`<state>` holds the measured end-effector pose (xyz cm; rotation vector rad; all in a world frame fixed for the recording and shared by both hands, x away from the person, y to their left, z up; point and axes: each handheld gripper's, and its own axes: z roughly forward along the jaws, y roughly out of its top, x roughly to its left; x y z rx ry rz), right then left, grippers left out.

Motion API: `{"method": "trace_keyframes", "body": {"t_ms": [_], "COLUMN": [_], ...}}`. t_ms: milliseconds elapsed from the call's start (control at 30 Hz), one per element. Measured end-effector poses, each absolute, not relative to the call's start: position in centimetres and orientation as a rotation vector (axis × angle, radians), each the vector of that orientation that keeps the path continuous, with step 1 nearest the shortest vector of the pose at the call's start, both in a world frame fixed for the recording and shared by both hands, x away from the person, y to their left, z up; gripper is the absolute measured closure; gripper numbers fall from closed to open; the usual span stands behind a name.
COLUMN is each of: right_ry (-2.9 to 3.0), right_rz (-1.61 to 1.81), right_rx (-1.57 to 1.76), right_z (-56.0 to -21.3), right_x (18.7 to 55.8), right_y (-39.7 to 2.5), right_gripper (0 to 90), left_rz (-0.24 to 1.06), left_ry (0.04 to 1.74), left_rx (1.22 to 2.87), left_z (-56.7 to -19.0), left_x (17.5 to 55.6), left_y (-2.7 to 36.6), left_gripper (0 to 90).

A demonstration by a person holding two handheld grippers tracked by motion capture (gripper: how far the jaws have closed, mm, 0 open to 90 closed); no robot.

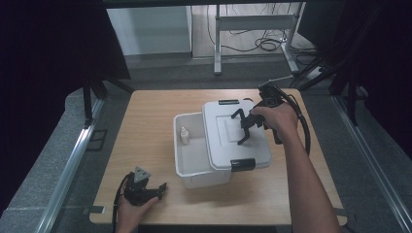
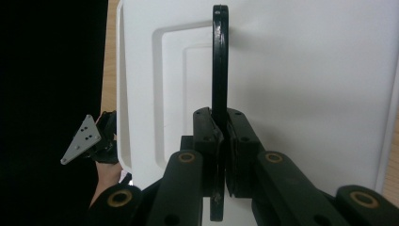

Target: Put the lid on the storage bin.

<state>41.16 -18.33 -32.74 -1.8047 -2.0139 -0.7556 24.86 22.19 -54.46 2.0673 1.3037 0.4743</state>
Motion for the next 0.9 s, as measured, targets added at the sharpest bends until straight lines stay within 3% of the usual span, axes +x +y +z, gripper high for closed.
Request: {"method": "trace_keyframes", "body": {"t_ms": [600, 900], "right_ry": [-2.020, -2.041], "right_rz": [-0.772, -0.757], "right_rx": [-1.771, -1.731], "right_z": [-31.8, -31.8], "right_x": [40.5, 40.5], "right_y": [-16.2, -13.2], "right_gripper": [84.3, 84.2], "left_rz": [0.475, 0.475], "left_ry": [1.302, 1.301], "left_rx": [2.066, 2.065], "left_z": [-54.5, -54.5], "left_x": [24.9, 24.9], "left_y": [22.2, 22.2], "left_gripper": [12.7, 12.7]}}
